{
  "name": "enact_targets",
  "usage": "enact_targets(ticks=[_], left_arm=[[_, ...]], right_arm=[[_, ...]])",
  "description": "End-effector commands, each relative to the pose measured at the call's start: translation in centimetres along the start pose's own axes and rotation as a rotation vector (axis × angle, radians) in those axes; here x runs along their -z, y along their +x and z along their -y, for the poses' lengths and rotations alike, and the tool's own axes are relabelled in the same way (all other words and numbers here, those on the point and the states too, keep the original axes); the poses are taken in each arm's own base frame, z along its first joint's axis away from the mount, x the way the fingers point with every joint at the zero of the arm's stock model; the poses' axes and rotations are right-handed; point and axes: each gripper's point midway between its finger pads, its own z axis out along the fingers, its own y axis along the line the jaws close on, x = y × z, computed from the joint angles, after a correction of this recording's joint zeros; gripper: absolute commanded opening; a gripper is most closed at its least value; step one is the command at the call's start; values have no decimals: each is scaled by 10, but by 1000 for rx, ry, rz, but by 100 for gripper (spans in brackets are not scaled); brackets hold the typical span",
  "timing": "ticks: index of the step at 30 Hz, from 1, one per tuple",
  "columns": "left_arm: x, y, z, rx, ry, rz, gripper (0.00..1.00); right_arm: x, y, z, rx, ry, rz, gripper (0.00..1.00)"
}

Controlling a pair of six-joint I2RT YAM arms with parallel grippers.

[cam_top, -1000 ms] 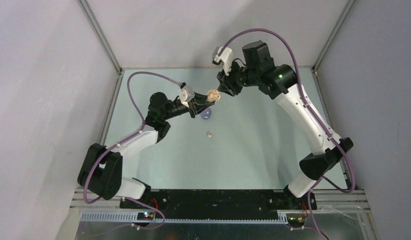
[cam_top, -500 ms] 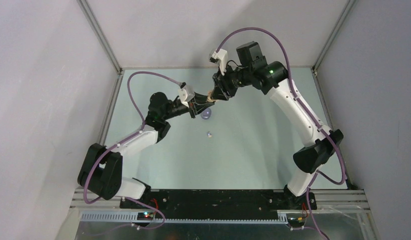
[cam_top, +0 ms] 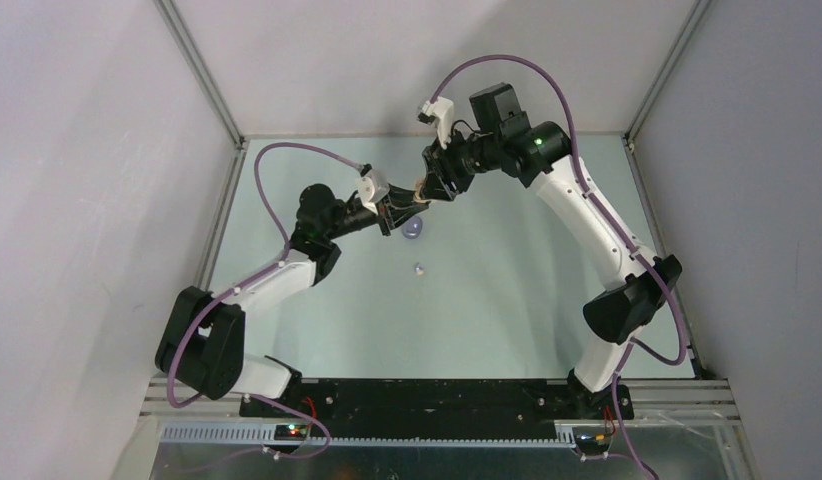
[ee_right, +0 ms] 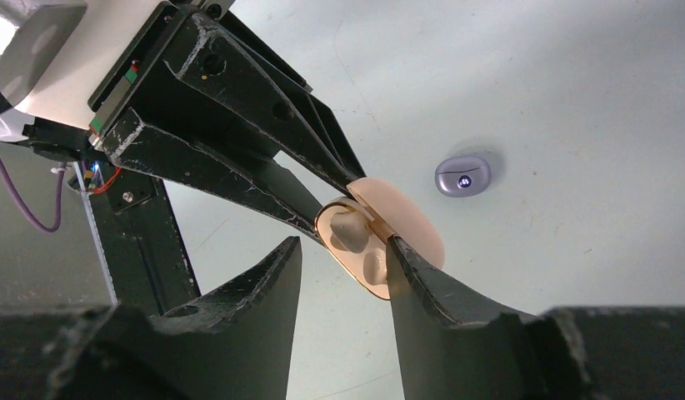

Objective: Insert the wireless bluetooth earbuds into the charging case
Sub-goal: Adjust the right earbud in the right side groove of the charging case.

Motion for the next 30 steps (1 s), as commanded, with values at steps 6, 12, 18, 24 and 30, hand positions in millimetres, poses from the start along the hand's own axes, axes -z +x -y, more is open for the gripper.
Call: enact_targets(ticks=[6,12,18,24,30], left_arm=[[-6,-30,-1,-68,22,63,0],[-5,-31,-3,-71,12,61,0],[-6,-29,-4,-71,9,56,0],[-6,-26,-6,-65,1,49,0],[-7,-22,-7,-54,-8,39,0]], right_arm=[[0,-20,3,32,19,52,46],[-3,-21,-4,48,-12,56,39],[1,-24,-5,63,-11,65,22],[15,-32,-8,88,16,90,0],[30,-41,-14,104,33,119,0]])
